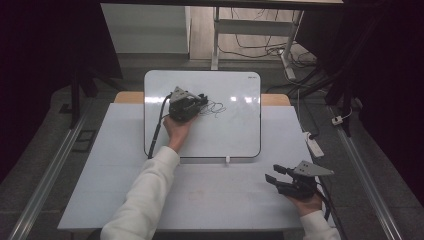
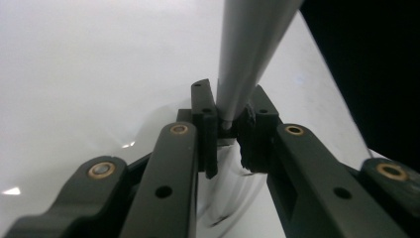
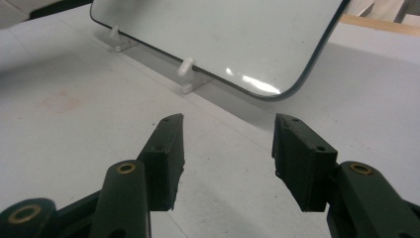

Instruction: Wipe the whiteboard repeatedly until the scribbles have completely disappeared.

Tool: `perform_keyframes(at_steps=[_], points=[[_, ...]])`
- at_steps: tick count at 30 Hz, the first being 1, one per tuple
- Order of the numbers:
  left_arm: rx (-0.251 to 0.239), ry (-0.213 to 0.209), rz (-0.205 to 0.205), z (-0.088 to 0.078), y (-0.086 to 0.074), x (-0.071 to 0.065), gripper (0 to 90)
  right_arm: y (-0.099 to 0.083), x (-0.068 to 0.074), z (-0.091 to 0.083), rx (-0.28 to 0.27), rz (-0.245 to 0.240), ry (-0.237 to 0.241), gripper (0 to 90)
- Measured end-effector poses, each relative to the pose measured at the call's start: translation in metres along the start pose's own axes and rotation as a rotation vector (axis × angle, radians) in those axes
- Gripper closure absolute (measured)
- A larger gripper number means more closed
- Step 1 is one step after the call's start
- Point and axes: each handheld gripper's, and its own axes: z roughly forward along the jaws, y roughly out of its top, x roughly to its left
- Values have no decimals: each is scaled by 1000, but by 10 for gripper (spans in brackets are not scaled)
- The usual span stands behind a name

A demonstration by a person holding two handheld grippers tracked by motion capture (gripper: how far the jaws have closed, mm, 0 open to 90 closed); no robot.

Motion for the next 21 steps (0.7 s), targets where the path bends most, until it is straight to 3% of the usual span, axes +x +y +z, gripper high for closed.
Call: perform_keyframes(at_steps=[3,6,8,12,13,14,18,19,21], points=[[7,14,36,3,2,-6,781,0,1,1,7,-6,2,460],[-21,70,12,-8,6,8,781,0,0,1,4,3,3,460],[-24,64,3,-9,6,11,781,0,0,1,1,7,7,461],[5,-1,51,11,-1,-15,781,1,5,5,8,-10,21,461],[5,-1,51,11,-1,-15,781,2,6,6,11,-15,23,461],[14,-2,93,18,-4,-26,781,2,6,6,15,-21,21,461],[-11,48,81,8,1,-14,781,0,4,4,10,-10,18,461],[-36,73,43,-2,5,1,781,-1,3,3,9,-7,17,461],[-42,69,27,-5,5,6,781,-1,2,2,6,-1,16,461]])
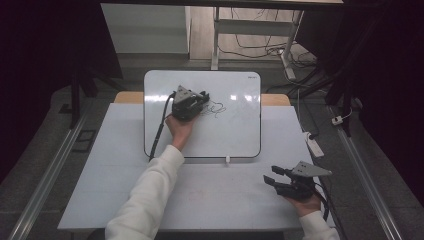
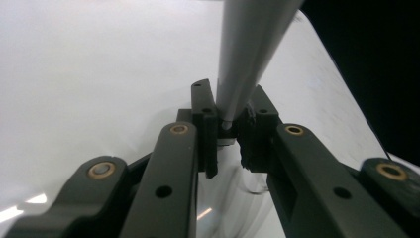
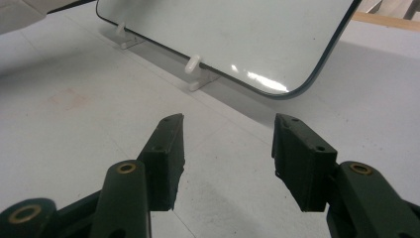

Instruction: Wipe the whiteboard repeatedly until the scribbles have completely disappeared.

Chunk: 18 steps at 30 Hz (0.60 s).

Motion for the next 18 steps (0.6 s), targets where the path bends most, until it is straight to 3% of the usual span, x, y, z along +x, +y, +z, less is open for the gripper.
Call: perform_keyframes(at_steps=[4,6,8,11,13,18], points=[[30,-67,41,16,-9,-26,781,1,2,1,2,-5,4,462],[41,-72,78,22,-11,-37,781,2,4,3,9,-12,4,462],[29,-49,72,19,-9,-33,781,1,5,3,14,-19,1,462],[1,1,21,8,-2,-12,781,0,4,1,10,-12,-1,462],[-3,0,5,6,-2,-9,781,0,4,1,7,-7,-2,463],[15,-70,31,29,-10,-39,781,1,6,3,12,-12,-2,463]])
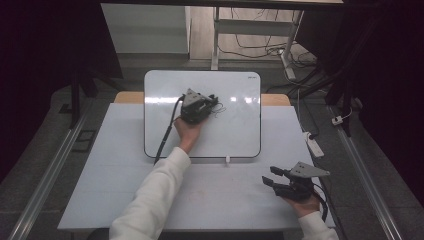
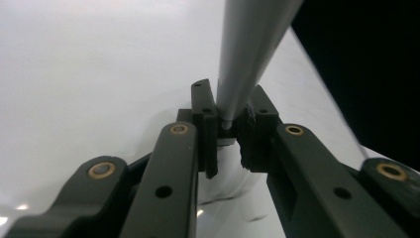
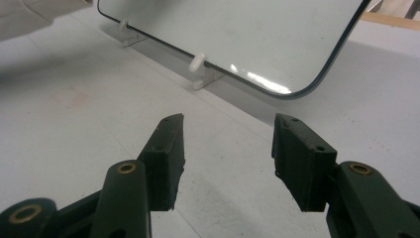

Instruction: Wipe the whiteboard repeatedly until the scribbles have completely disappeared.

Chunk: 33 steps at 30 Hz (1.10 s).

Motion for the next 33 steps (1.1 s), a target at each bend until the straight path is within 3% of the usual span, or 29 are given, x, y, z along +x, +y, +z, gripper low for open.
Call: perform_keyframes(at_steps=[3,6,7,8,9,13,16,19,22,24,26,31,33], points=[[5,-6,16,5,-1,-7,781,0,2,0,2,-8,-7,462],[-19,35,3,-4,4,9,781,-1,1,-2,0,-1,-12,463],[-19,35,3,-4,4,9,782,-2,0,-2,0,2,-15,463],[-34,34,-28,-9,6,17,781,-2,-1,-3,-1,5,-17,462],[-34,36,-23,-9,5,16,781,-2,-1,-4,-2,6,-18,463],[-17,-8,-7,4,-1,-3,782,-1,1,-4,-7,4,-17,463],[-9,-12,19,8,-4,-12,782,0,3,-2,0,-5,-16,463],[-17,26,11,-1,1,1,782,-1,2,-2,3,-6,-17,463],[-42,63,-33,-15,6,21,782,-2,1,-4,-3,2,-19,463],[-50,62,-59,-18,6,26,782,-1,1,-4,-3,1,-19,463],[-43,53,-51,-15,3,20,782,-1,2,-3,-2,-1,-15,463],[-7,-9,1,7,-5,-12,782,1,5,0,5,-18,-13,463],[-5,-7,10,9,-4,-13,782,0,5,0,8,-20,-17,462]])
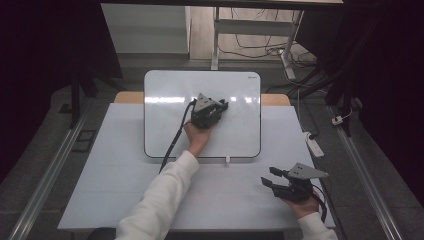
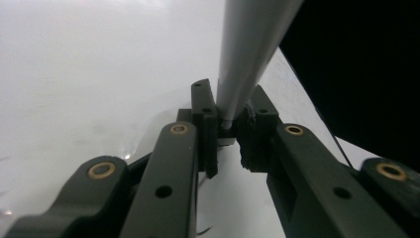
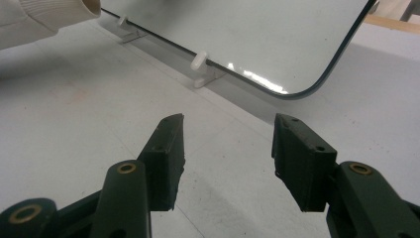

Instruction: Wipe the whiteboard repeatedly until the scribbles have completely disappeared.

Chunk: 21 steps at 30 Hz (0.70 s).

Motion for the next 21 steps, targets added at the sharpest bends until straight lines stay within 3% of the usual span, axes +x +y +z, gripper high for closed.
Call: perform_keyframes(at_steps=[2,5,7,11,14,21], points=[[-9,25,-5,-4,3,8,781,-1,-2,-1,-1,7,0,462],[-28,50,-49,-13,8,22,782,-2,-4,-4,-9,17,-2,463],[-18,51,-39,-12,8,19,782,-2,-4,-3,-7,17,-1,463],[16,1,-7,-2,0,1,782,0,0,0,-3,4,5,462],[31,-11,25,-1,-3,-6,782,0,1,1,2,-3,4,462],[0,38,-20,-16,2,15,781,-1,-1,-2,-7,9,0,463]])
